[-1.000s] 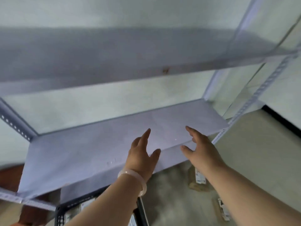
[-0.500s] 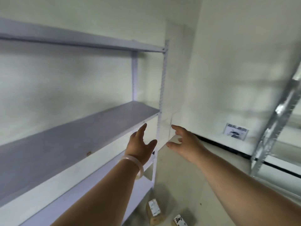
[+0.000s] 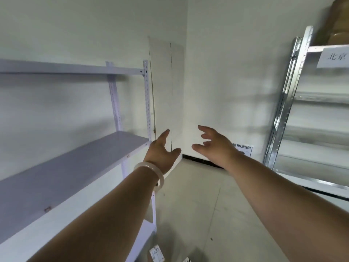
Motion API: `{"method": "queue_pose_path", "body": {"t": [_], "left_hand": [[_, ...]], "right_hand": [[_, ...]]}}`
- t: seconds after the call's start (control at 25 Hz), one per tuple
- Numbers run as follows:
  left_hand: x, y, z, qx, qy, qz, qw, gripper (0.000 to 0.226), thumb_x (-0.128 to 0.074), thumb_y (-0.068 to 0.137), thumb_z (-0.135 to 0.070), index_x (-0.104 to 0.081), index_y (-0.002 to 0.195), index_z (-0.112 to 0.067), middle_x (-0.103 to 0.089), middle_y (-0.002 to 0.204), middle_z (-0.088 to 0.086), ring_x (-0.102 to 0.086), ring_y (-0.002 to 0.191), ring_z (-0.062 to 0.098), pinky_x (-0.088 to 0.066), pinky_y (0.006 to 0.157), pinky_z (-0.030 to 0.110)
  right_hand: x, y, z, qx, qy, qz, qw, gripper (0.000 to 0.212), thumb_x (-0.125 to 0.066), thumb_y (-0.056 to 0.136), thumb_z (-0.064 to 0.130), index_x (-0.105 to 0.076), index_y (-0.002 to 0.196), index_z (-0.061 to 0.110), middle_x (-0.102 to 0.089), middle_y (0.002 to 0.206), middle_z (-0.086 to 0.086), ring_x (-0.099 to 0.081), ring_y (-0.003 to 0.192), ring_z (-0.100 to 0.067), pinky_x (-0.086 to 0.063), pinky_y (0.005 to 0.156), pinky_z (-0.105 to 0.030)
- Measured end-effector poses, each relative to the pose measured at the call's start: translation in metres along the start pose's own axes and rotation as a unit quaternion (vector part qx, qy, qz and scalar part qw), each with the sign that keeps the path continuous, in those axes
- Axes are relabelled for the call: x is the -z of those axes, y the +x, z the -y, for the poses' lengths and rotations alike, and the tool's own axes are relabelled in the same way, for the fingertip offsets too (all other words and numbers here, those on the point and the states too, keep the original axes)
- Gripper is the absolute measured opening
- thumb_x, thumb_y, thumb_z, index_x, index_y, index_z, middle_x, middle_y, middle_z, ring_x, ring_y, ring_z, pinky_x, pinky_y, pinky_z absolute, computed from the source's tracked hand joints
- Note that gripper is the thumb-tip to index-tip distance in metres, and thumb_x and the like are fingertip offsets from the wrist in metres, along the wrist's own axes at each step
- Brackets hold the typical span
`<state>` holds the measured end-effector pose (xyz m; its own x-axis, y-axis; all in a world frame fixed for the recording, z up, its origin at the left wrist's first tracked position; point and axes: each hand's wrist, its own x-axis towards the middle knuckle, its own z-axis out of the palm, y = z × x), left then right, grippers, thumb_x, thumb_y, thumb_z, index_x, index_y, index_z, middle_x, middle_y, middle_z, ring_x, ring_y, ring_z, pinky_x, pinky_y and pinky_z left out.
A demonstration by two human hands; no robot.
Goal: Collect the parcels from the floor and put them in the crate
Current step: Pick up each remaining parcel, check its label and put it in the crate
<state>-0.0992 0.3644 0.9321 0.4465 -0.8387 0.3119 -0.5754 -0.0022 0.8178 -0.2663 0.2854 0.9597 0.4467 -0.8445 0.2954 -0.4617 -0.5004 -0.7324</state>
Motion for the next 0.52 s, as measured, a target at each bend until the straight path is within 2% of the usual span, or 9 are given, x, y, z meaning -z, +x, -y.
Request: {"method": "queue_pose_path", "body": {"t": [0.12,0.24,0.4,0.52], "left_hand": [[-0.040,0.029,0.008,0.029,0.014,-0.013,0.999,0.071,-0.061,0.087,-0.035,-0.023,0.148,-0.035,-0.045,0.143,0.004,-0.052,0.122,0.022,-0.042,0.104,0.037],[-0.094,0.067,0.012,0.059,0.025,-0.008,0.998,0.070,-0.059,0.089,-0.035,-0.022,0.148,-0.035,-0.044,0.144,0.003,-0.051,0.121,0.021,-0.041,0.095,0.027],[-0.165,0.126,0.007,0.082,0.031,-0.011,0.996,0.070,-0.057,0.090,-0.033,-0.021,0.149,-0.033,-0.040,0.147,0.003,-0.045,0.128,0.022,-0.037,0.091,0.024],[-0.210,0.154,0.020,0.125,0.035,-0.015,0.991,0.069,-0.057,0.091,-0.032,-0.021,0.149,-0.032,-0.040,0.147,0.003,-0.048,0.126,0.022,-0.039,0.090,0.025]], "right_hand": [[0.013,0.031,-0.049,-0.014,-0.015,0.012,1.000,0.070,-0.070,0.081,0.039,-0.036,0.142,0.039,-0.051,0.135,0.006,-0.057,0.112,-0.012,-0.046,0.098,-0.034],[0.037,0.074,-0.105,-0.023,-0.042,0.027,0.998,0.070,-0.069,0.082,0.039,-0.034,0.143,0.038,-0.050,0.137,0.006,-0.056,0.115,-0.013,-0.046,0.097,-0.034],[0.069,0.137,-0.182,-0.022,-0.063,0.046,0.997,0.071,-0.069,0.082,0.038,-0.034,0.144,0.036,-0.050,0.138,0.003,-0.055,0.116,-0.015,-0.046,0.096,-0.034],[0.074,0.181,-0.232,-0.026,-0.086,0.077,0.993,0.071,-0.069,0.082,0.040,-0.035,0.143,0.035,-0.050,0.136,0.003,-0.056,0.113,-0.015,-0.044,0.094,-0.030]]}}
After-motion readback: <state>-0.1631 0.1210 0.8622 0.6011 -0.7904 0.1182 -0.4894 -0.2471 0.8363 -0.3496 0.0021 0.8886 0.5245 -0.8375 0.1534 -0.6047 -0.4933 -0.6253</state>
